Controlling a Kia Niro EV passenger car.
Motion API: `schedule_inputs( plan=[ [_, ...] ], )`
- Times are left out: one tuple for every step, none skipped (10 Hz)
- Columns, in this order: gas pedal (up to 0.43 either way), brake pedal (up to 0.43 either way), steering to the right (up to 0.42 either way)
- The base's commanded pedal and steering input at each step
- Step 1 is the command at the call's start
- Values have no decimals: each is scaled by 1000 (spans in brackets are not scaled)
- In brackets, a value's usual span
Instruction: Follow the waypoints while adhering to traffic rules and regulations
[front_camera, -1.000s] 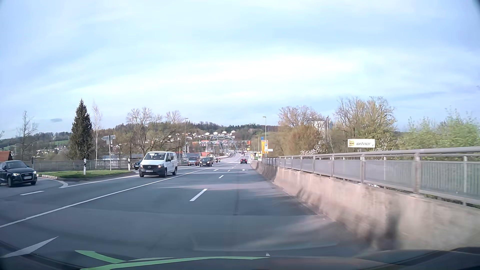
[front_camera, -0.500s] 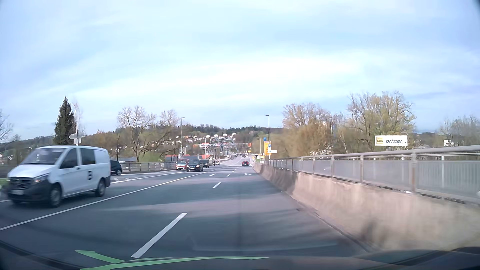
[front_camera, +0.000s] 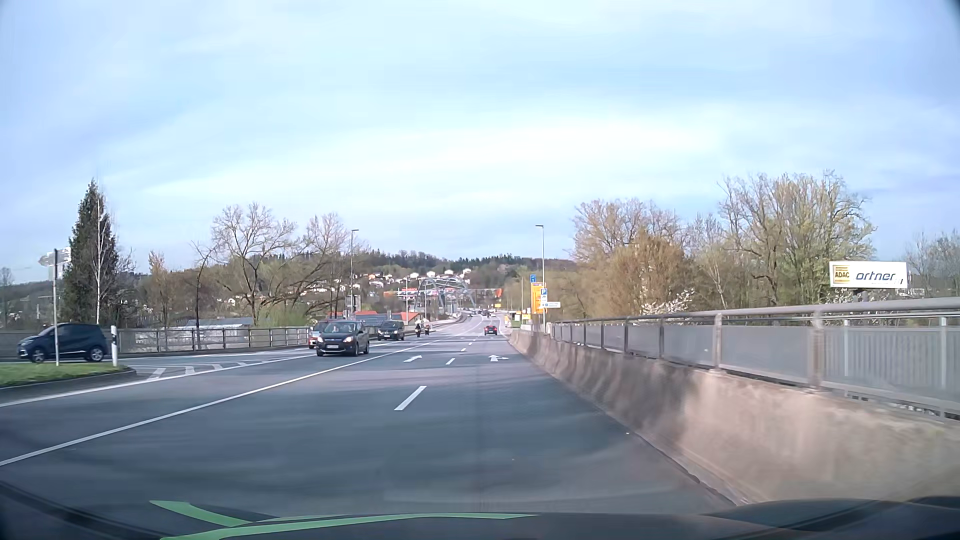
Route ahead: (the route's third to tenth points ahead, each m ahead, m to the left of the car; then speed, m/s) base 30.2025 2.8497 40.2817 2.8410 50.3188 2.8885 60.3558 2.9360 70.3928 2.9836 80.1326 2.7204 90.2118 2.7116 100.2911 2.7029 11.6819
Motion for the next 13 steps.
schedule_inputs(
  plan=[
    [0,0,1],
    [0,0,1],
    [0,0,1],
    [0,0,1],
    [0,0,3],
    [0,0,2],
    [0,0,3],
    [0,0,3],
    [0,0,3],
    [0,0,3],
    [0,0,3],
    [8,0,3],
    [8,0,3]
  ],
)
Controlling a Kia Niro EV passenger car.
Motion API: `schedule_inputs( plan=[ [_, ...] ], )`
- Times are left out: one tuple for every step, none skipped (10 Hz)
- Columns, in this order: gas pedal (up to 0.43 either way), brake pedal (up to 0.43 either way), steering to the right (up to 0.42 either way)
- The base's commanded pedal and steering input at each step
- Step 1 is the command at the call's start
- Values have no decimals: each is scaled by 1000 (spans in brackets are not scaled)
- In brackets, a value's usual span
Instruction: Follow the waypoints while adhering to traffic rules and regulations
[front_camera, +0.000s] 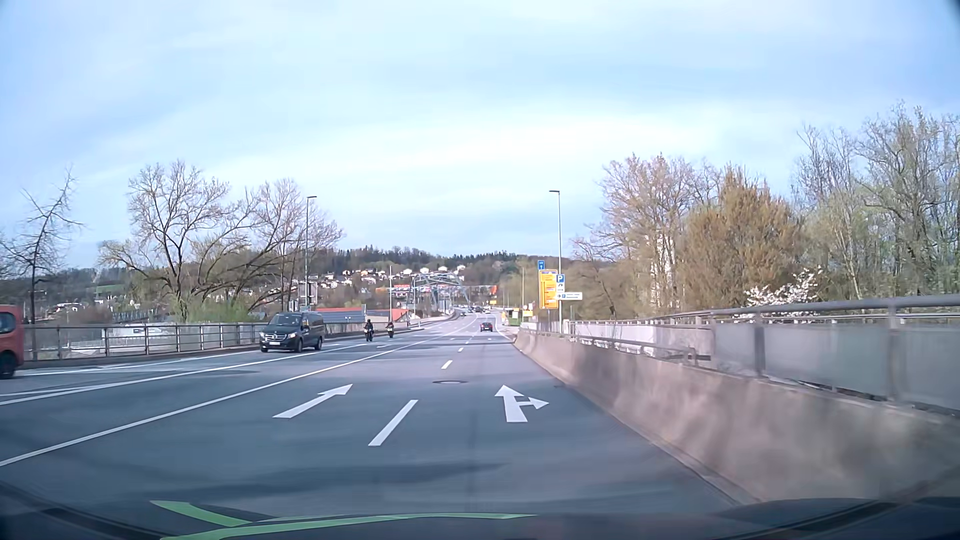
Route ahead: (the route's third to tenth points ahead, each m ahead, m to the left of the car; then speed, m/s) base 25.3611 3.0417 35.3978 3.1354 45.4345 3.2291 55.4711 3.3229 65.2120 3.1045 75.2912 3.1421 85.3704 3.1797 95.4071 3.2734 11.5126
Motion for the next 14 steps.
schedule_inputs(
  plan=[
    [20,0,3],
    [20,0,3],
    [28,0,3],
    [28,0,3],
    [28,0,1],
    [28,0,-2],
    [28,0,-2],
    [28,0,0],
    [28,0,1],
    [28,0,1],
    [28,0,1],
    [28,0,1],
    [59,0,1],
    [59,0,1]
  ],
)
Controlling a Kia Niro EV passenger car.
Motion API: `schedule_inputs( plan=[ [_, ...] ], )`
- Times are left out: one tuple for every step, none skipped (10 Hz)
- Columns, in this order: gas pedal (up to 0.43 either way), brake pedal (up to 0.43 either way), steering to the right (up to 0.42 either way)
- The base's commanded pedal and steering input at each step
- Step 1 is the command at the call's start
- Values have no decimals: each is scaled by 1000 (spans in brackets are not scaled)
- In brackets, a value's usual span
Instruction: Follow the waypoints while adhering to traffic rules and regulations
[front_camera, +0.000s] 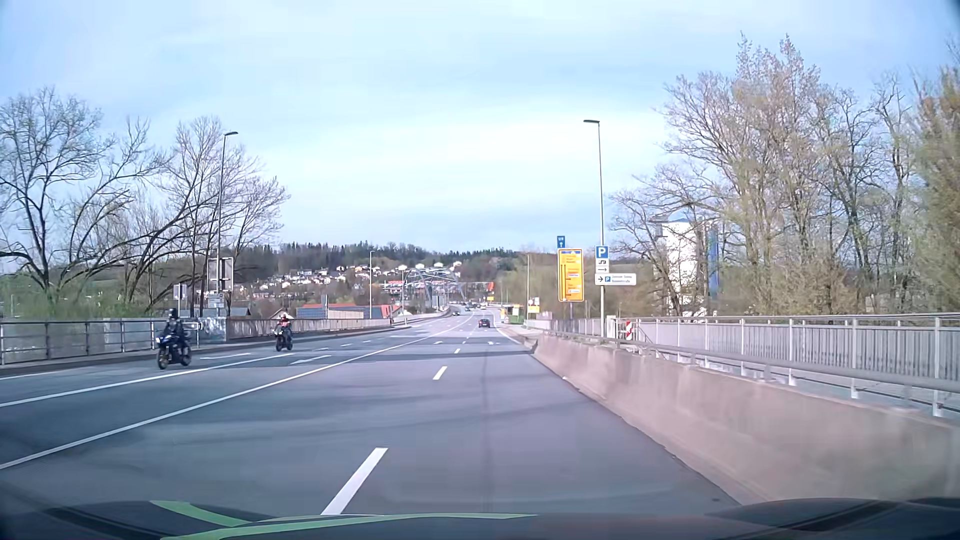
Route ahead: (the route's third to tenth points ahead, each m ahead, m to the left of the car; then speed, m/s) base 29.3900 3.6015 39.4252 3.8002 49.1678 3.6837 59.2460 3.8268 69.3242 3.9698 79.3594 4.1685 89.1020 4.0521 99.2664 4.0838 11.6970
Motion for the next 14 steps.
schedule_inputs(
  plan=[
    [59,0,3],
    [59,0,3],
    [59,0,3],
    [59,0,4],
    [67,0,5],
    [67,0,5],
    [67,0,5],
    [67,0,4],
    [67,0,4],
    [67,0,3],
    [67,0,3],
    [67,0,2],
    [67,0,2],
    [67,0,2]
  ],
)
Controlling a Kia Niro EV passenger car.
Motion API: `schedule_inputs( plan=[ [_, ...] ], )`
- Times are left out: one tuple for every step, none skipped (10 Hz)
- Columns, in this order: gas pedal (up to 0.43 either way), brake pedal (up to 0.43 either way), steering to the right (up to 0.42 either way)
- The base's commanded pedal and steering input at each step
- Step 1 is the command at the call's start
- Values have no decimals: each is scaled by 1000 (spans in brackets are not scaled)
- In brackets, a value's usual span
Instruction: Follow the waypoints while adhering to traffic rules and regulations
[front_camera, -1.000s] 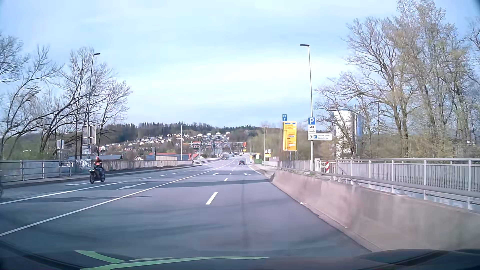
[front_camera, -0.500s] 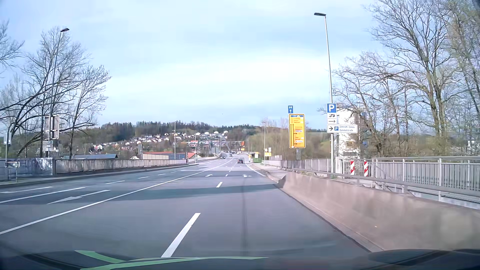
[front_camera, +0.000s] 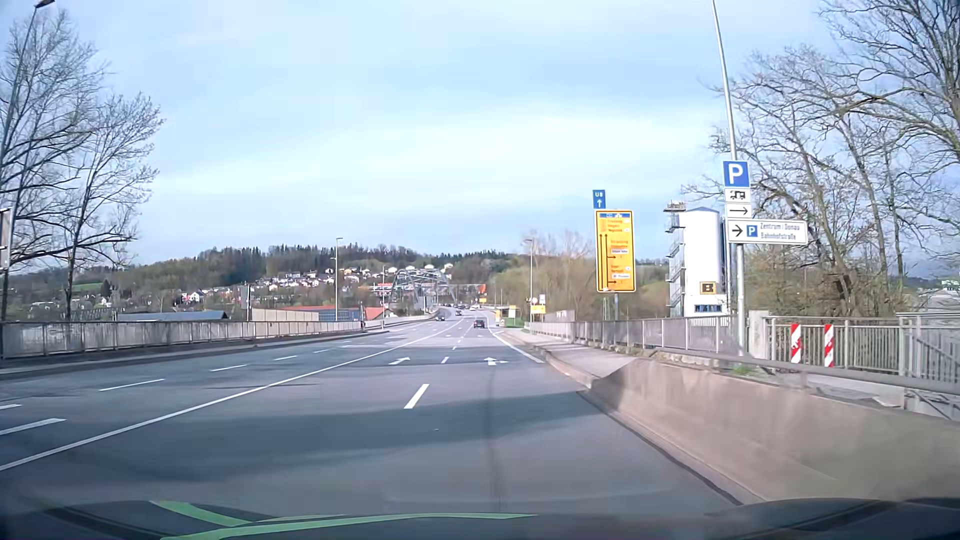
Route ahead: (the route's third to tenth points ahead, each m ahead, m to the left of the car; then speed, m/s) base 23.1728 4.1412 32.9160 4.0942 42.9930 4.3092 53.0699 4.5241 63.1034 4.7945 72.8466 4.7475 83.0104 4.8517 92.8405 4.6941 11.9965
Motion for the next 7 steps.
schedule_inputs(
  plan=[
    [67,0,2],
    [67,0,2],
    [67,0,1],
    [67,0,0],
    [67,0,-2],
    [67,0,-2],
    [67,0,-3]
  ],
)
